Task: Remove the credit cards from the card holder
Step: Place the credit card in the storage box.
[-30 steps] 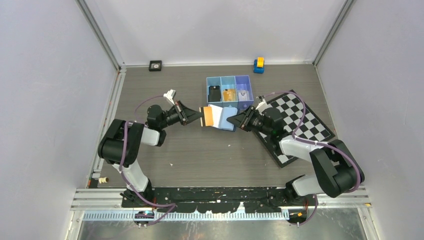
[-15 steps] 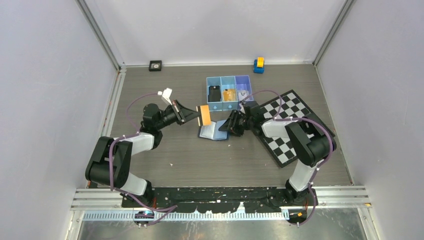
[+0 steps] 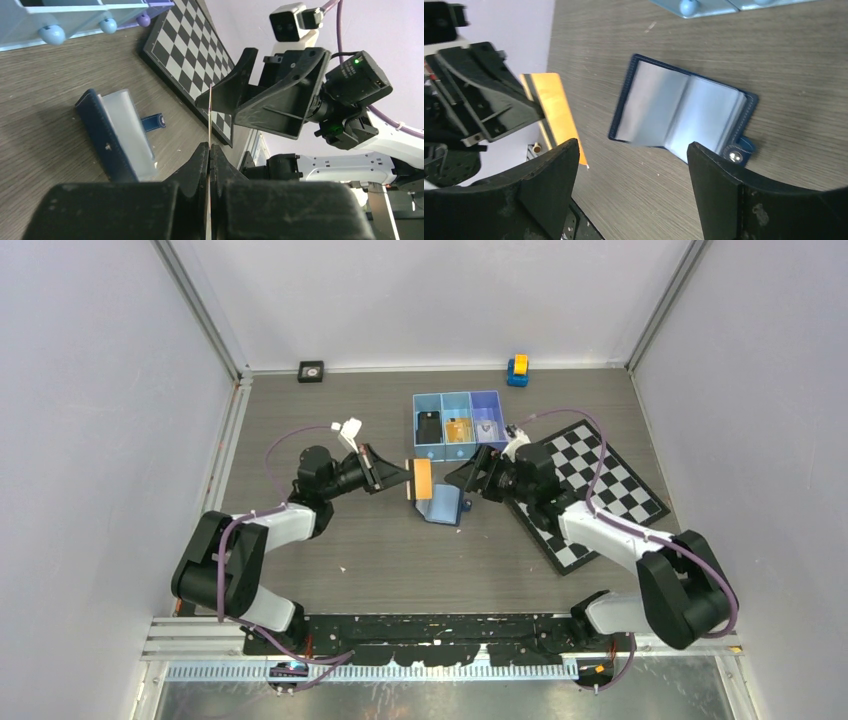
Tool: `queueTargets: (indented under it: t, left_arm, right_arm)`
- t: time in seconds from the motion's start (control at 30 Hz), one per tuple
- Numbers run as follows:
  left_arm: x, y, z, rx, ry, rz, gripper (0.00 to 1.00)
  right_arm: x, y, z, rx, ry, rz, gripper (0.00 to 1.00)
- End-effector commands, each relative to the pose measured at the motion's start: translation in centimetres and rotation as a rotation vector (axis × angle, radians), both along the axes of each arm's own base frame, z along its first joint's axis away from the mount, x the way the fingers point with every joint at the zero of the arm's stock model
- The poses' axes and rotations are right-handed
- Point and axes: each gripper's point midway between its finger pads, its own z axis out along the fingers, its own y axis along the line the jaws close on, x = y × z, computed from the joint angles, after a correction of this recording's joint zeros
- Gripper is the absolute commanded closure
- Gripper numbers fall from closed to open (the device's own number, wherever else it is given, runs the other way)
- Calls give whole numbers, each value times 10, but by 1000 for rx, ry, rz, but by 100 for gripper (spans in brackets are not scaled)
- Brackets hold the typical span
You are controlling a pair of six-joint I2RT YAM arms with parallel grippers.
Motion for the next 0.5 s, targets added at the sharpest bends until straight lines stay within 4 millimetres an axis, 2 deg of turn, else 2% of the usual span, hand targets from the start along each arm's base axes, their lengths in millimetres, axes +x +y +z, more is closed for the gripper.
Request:
queueTargets:
  t: [0.0,0.23,0.47]
  left_arm:
    - [-5,-13,23,-1,-117,-55,100]
    - [-15,-23,31,-12,-150,-104,100]
    - [-20,-30,39,-79,-162,-151,100]
  right_arm:
    - [-3,9,38,102,-163,52,16]
    - [-25,30,65,236,-256,183,30]
    - [-34,38,74,280,-283,238,47]
